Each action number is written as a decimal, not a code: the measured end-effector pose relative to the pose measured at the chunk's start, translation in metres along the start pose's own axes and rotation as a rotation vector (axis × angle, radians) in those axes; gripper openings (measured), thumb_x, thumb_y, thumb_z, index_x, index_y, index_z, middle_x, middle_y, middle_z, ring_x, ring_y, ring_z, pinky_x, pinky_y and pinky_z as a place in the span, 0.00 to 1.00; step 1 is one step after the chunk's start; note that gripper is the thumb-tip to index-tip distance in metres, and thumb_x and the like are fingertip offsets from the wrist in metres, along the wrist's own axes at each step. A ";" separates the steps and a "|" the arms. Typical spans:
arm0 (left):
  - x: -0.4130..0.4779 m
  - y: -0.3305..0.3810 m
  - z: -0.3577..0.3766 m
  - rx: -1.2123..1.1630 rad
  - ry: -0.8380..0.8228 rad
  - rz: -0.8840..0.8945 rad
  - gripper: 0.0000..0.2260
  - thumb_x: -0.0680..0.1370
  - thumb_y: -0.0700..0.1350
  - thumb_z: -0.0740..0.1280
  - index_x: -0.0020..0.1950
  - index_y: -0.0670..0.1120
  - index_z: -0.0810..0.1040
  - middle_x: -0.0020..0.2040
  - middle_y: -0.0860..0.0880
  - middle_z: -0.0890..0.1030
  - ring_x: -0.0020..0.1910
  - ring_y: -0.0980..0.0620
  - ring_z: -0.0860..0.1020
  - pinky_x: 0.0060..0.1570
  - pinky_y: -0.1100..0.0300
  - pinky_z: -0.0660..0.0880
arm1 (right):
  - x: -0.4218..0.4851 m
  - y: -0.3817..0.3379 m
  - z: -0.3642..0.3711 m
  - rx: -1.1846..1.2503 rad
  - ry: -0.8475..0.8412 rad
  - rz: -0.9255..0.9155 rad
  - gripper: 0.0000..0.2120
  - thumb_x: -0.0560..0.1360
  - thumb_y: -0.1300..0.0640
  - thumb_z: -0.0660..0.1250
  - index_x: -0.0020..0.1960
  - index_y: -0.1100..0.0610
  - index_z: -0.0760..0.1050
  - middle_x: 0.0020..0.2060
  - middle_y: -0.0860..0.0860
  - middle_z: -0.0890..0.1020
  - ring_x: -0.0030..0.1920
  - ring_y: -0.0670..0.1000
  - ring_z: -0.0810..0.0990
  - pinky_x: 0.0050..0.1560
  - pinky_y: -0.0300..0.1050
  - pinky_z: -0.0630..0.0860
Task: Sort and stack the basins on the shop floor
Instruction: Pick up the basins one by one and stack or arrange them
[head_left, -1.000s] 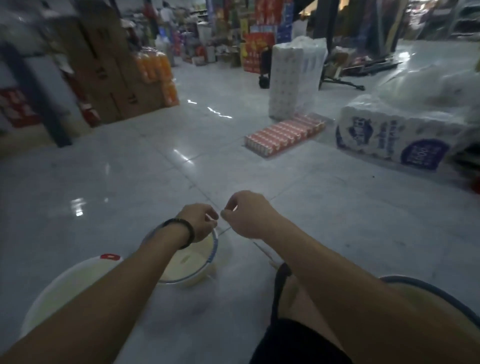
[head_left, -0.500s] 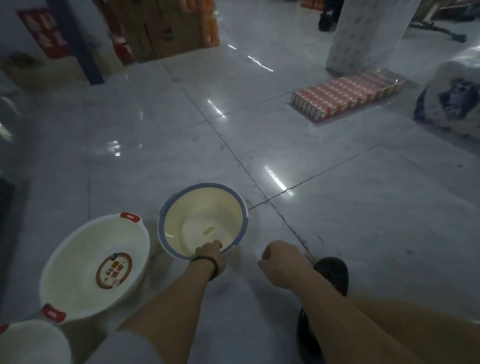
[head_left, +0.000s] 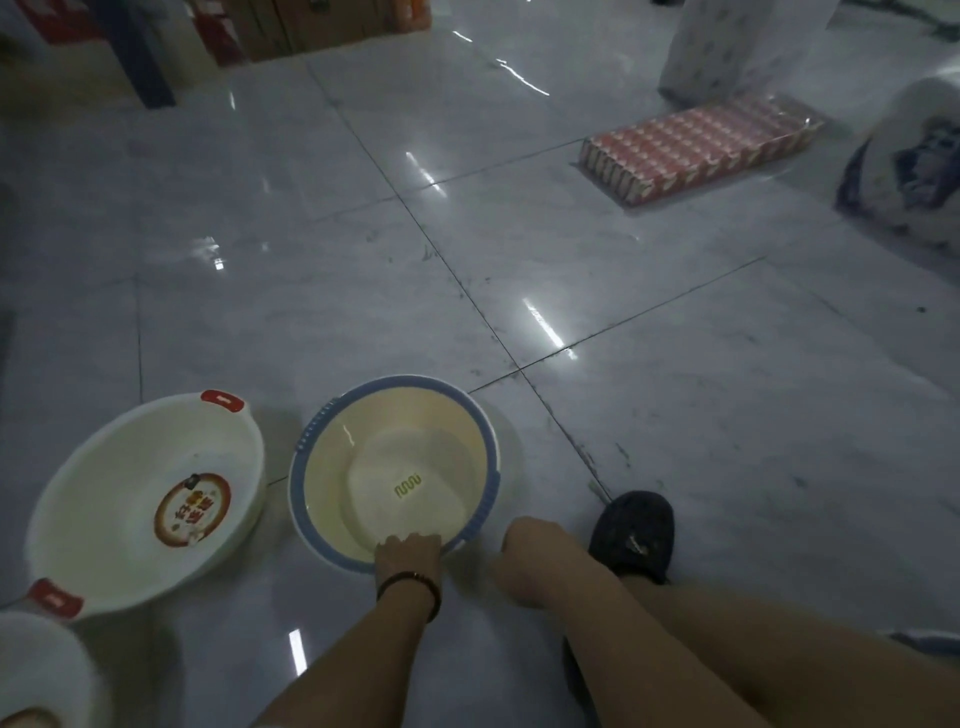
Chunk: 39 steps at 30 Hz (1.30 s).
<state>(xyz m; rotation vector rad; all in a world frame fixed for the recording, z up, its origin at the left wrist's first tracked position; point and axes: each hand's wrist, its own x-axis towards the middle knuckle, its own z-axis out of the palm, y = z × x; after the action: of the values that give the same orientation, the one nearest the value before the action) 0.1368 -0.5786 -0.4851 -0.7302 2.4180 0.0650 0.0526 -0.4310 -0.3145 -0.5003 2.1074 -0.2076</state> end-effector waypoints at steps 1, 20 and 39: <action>-0.008 0.002 0.003 -0.022 0.035 0.005 0.11 0.82 0.42 0.58 0.63 0.50 0.74 0.58 0.46 0.80 0.56 0.42 0.78 0.54 0.50 0.75 | -0.002 0.000 0.001 0.012 0.017 0.007 0.12 0.81 0.57 0.61 0.39 0.55 0.67 0.37 0.52 0.73 0.34 0.49 0.71 0.31 0.41 0.67; -0.169 0.111 -0.246 -0.040 0.706 0.513 0.05 0.74 0.49 0.66 0.49 0.54 0.77 0.39 0.48 0.80 0.38 0.43 0.80 0.32 0.56 0.68 | -0.153 0.079 -0.138 1.010 0.774 0.090 0.40 0.74 0.38 0.73 0.78 0.54 0.63 0.65 0.57 0.74 0.58 0.61 0.78 0.37 0.53 0.81; -0.304 0.354 -0.306 -0.080 0.564 0.728 0.33 0.76 0.64 0.64 0.75 0.49 0.63 0.74 0.41 0.65 0.70 0.37 0.66 0.67 0.43 0.69 | -0.393 0.404 -0.022 0.975 1.388 0.512 0.16 0.73 0.58 0.70 0.60 0.50 0.74 0.48 0.50 0.80 0.43 0.51 0.80 0.35 0.46 0.78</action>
<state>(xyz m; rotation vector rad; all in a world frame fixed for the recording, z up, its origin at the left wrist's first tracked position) -0.0087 -0.1954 -0.1070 0.1740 3.1171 0.2776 0.1157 0.1012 -0.1376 1.0647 2.8431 -1.4960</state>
